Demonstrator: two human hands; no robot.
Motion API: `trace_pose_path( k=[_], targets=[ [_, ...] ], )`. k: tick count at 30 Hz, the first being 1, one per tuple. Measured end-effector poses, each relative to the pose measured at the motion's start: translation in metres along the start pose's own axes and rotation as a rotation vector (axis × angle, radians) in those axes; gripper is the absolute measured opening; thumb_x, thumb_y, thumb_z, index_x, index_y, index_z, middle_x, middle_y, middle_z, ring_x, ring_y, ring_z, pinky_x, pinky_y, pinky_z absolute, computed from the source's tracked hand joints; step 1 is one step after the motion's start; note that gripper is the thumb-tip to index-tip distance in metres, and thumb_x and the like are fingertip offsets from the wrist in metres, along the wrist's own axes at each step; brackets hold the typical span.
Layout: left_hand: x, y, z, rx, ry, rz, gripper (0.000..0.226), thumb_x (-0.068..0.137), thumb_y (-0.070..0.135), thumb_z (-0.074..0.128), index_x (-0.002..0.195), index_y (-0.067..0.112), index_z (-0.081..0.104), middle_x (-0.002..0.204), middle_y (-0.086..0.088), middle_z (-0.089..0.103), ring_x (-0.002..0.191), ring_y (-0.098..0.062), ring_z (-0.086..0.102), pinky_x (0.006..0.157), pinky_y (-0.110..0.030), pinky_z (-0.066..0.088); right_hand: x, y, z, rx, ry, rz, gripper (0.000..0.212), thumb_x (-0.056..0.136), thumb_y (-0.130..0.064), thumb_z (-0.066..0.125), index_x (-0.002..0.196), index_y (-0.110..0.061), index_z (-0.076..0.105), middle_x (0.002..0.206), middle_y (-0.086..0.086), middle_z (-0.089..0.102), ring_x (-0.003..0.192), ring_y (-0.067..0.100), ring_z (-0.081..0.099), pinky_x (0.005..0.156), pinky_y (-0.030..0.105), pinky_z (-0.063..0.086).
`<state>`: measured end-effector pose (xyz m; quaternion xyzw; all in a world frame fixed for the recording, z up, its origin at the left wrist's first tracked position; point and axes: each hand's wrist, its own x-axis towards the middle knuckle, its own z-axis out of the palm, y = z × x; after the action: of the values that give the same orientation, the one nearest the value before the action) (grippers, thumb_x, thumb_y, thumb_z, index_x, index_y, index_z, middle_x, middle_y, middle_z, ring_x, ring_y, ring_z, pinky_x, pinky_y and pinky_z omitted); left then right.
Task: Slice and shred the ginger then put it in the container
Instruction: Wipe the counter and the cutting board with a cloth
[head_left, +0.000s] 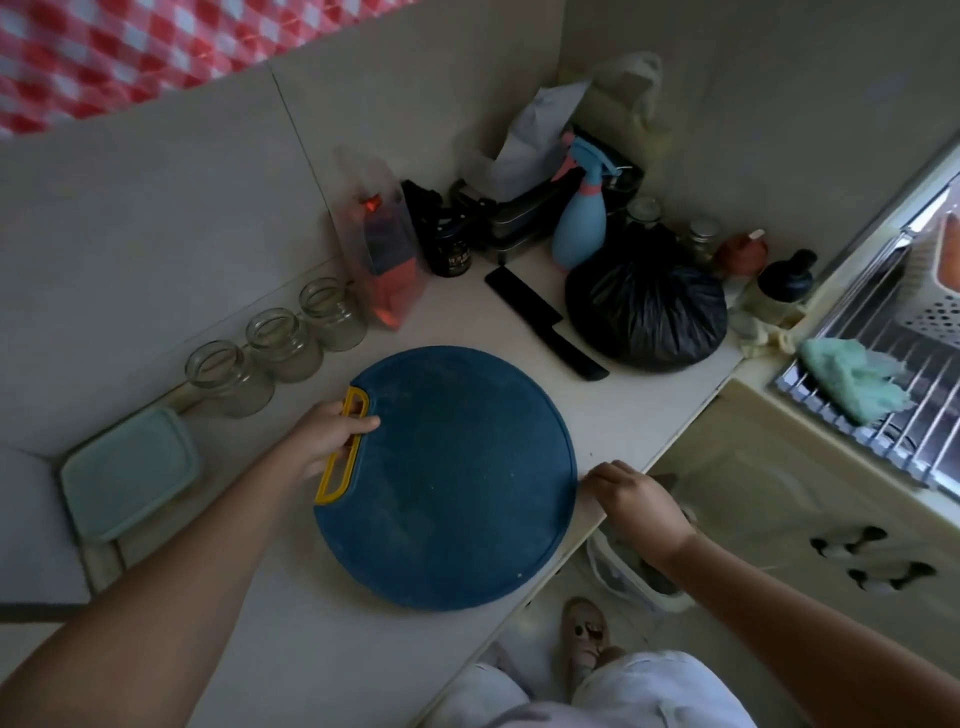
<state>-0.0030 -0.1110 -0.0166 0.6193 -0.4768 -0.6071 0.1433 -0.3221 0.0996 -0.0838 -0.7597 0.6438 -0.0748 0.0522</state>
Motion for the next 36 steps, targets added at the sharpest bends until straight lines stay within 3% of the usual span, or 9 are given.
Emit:
trace_pose_path(
  k=[4, 10, 14, 16, 18, 20, 25, 31, 36],
  targets=[
    [0.004, -0.002, 0.012, -0.029, -0.018, -0.009, 0.009, 0.091, 0.005, 0.060, 0.097, 0.009, 0.065, 0.099, -0.011, 0.067, 0.090, -0.026, 0.063, 0.090, -0.041, 0.049, -0.002, 0.003, -0.005, 0.022, -0.028, 0.101, 0.032, 0.054, 0.006, 0.084, 0.074, -0.011, 0.066, 0.070, 0.003, 0.058, 0.058, 0.019, 0.056, 0.047, 0.026, 0.048],
    [0.010, 0.003, 0.033, -0.087, -0.032, -0.049, 0.017, 0.090, 0.005, 0.061, 0.106, 0.005, 0.064, 0.106, -0.014, 0.067, 0.099, -0.031, 0.063, 0.094, -0.045, 0.048, -0.059, 0.053, -0.003, 0.106, -0.148, 0.559, 0.010, 0.081, -0.003, 0.065, 0.084, -0.012, 0.060, 0.084, 0.007, 0.056, 0.078, 0.030, 0.060, 0.065, 0.031, 0.039],
    [0.014, 0.011, 0.045, -0.107, -0.031, -0.055, 0.019, 0.089, 0.004, 0.062, 0.108, 0.002, 0.063, 0.105, -0.015, 0.067, 0.095, -0.030, 0.063, 0.090, -0.041, 0.050, -0.083, 0.069, 0.003, 0.189, -0.133, 0.785, 0.030, 0.090, -0.004, 0.056, 0.066, -0.018, 0.045, 0.070, 0.000, 0.049, 0.065, 0.023, 0.049, 0.057, 0.030, 0.030],
    [0.013, 0.013, 0.050, -0.118, -0.024, -0.065, 0.019, 0.088, 0.004, 0.063, 0.107, -0.001, 0.062, 0.103, -0.015, 0.066, 0.092, -0.028, 0.063, 0.083, -0.037, 0.051, -0.083, 0.074, 0.005, 0.210, -0.173, 0.864, 0.026, 0.087, -0.002, 0.054, 0.067, -0.018, 0.052, 0.070, 0.002, 0.057, 0.069, 0.025, 0.056, 0.053, 0.032, 0.032],
    [0.012, 0.016, 0.052, -0.126, -0.022, -0.067, 0.023, 0.087, 0.003, 0.064, 0.110, -0.002, 0.062, 0.104, -0.016, 0.066, 0.091, -0.028, 0.063, 0.080, -0.035, 0.051, -0.081, 0.079, 0.006, 0.225, -0.195, 0.917, 0.020, 0.089, -0.002, 0.053, 0.088, -0.016, 0.068, 0.086, 0.008, 0.067, 0.079, 0.025, 0.062, 0.058, 0.027, 0.038],
    [0.011, 0.018, 0.051, -0.128, -0.027, -0.070, 0.025, 0.087, 0.004, 0.064, 0.111, -0.002, 0.062, 0.105, -0.016, 0.066, 0.090, -0.027, 0.064, 0.078, -0.035, 0.052, -0.077, 0.083, 0.005, 0.204, -0.204, 0.943, 0.024, 0.089, -0.002, 0.052, 0.098, -0.015, 0.071, 0.090, 0.007, 0.068, 0.079, 0.022, 0.061, 0.064, 0.025, 0.040],
    [0.008, 0.019, 0.052, -0.129, -0.013, -0.061, 0.028, 0.086, 0.006, 0.066, 0.113, 0.000, 0.062, 0.107, -0.015, 0.068, 0.098, -0.030, 0.064, 0.090, -0.041, 0.050, -0.068, 0.089, -0.004, 0.117, -0.199, 0.982, 0.022, 0.087, -0.002, 0.049, 0.070, -0.017, 0.053, 0.064, -0.003, 0.051, 0.062, 0.020, 0.051, 0.045, 0.023, 0.026],
    [0.002, 0.012, 0.055, -0.154, 0.000, -0.061, 0.022, 0.087, 0.005, 0.064, 0.109, 0.001, 0.063, 0.102, -0.013, 0.068, 0.090, -0.025, 0.064, 0.077, -0.033, 0.051, -0.068, 0.096, -0.004, 0.084, -0.194, 0.997, 0.023, 0.086, -0.003, 0.048, 0.070, -0.019, 0.055, 0.065, -0.004, 0.051, 0.062, 0.018, 0.051, 0.045, 0.023, 0.025],
    [0.001, 0.012, 0.053, -0.225, -0.011, -0.102, 0.026, 0.084, 0.010, 0.069, 0.108, 0.000, 0.064, 0.101, -0.017, 0.069, 0.092, -0.030, 0.066, 0.078, -0.038, 0.052, -0.055, 0.098, -0.009, 0.127, -0.066, 0.865, 0.030, 0.083, 0.008, 0.050, 0.097, -0.012, 0.067, 0.103, 0.006, 0.057, 0.095, 0.026, 0.056, 0.068, 0.026, 0.041]
  ],
)
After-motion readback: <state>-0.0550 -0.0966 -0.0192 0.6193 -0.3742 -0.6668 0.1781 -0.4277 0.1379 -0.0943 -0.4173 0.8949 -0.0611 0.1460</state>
